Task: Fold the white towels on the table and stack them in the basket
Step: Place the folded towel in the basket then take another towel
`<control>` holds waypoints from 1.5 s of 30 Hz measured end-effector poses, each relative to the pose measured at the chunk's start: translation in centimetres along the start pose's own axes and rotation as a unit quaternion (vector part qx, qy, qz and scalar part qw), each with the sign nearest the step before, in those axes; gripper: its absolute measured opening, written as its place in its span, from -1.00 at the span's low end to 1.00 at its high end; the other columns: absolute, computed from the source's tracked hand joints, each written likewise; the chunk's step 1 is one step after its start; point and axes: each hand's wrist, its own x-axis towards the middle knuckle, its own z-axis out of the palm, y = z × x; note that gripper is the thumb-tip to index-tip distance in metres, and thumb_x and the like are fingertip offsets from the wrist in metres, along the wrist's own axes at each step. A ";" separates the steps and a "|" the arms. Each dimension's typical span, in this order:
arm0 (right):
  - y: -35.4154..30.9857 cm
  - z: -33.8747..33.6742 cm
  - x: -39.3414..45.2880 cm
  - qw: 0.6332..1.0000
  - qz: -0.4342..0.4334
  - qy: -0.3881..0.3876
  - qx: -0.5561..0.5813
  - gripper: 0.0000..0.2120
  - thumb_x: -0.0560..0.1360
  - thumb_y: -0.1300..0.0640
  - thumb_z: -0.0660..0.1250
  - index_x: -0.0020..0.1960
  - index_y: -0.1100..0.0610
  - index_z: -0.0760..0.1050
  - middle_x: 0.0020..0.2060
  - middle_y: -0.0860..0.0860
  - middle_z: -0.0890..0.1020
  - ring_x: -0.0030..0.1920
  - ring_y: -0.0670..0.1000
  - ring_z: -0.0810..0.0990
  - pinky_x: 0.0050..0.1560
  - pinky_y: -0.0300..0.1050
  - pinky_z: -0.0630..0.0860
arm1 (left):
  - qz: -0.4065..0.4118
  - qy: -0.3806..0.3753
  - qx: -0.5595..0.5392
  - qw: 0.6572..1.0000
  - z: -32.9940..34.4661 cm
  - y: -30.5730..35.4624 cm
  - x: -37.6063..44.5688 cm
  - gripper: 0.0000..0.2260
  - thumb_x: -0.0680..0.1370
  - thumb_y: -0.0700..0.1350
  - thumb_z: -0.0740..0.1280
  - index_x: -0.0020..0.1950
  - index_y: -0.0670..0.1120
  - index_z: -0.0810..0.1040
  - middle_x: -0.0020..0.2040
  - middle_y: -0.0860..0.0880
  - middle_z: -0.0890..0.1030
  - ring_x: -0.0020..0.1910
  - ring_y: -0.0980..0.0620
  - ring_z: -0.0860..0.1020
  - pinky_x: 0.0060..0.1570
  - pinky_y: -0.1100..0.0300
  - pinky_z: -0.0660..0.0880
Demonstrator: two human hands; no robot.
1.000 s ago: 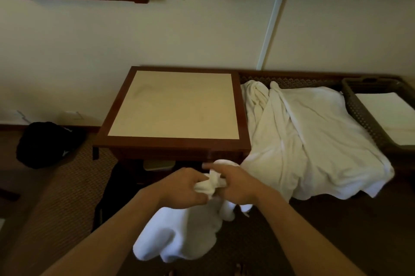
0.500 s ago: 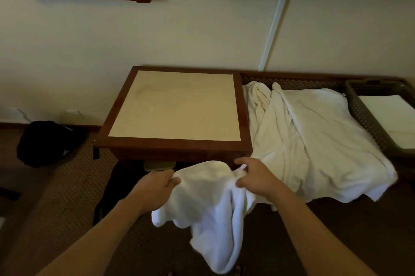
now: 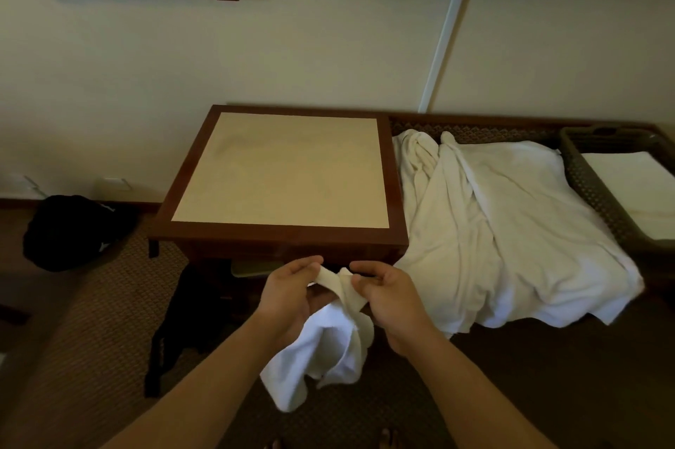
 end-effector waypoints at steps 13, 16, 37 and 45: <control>0.5 2.9 -1.6 0.993 -0.111 0.026 0.018 -0.70 0.49 0.36 0.46 0.06 -0.02 0.63 -0.06 -0.15 0.72 0.00 -0.13 0.69 0.03 -0.14 0.64 | 0.035 0.044 -0.116 0.992 -0.1 0.4 -0.5 -0.70 0.56 -0.43 0.35 0.25 -0.18 0.57 0.14 -0.31 0.62 0.07 -0.25 0.69 0.09 -0.05 0.66; -0.3 1.5 -0.6 0.992 -0.118 0.034 -0.015 -0.63 0.46 0.41 0.43 0.07 -0.04 0.59 -0.05 -0.08 0.72 0.00 -0.14 0.69 0.00 -0.16 0.64 | 0.077 0.086 0.136 0.984 -2.1 1.4 0.1 -0.66 0.58 -0.34 0.33 0.33 -0.10 0.56 0.07 -0.21 0.66 0.01 -0.14 0.68 0.09 -0.08 0.64; -1.4 0.3 -1.3 0.946 0.037 -0.037 0.320 -0.75 0.54 0.38 0.36 0.20 0.25 0.50 0.07 0.21 0.72 0.02 0.14 0.73 -0.14 -0.08 0.65 | 0.396 -0.113 0.479 0.775 -1.1 -0.7 -2.7 -0.89 0.67 -0.19 0.27 0.04 0.02 0.47 -0.14 0.08 0.54 -0.20 0.11 0.52 -0.27 0.29 0.44; -2.6 -1.4 -1.5 0.975 0.006 -0.098 0.198 -0.71 0.56 0.42 0.33 0.26 0.30 0.52 0.03 0.20 0.73 0.08 0.13 0.72 0.01 -0.09 0.66 | 0.537 -0.172 0.532 0.632 -1.1 0.0 -1.9 -0.90 0.65 -0.16 0.36 0.14 -0.14 0.61 0.02 0.05 0.53 -0.08 0.14 0.55 -0.07 0.26 0.52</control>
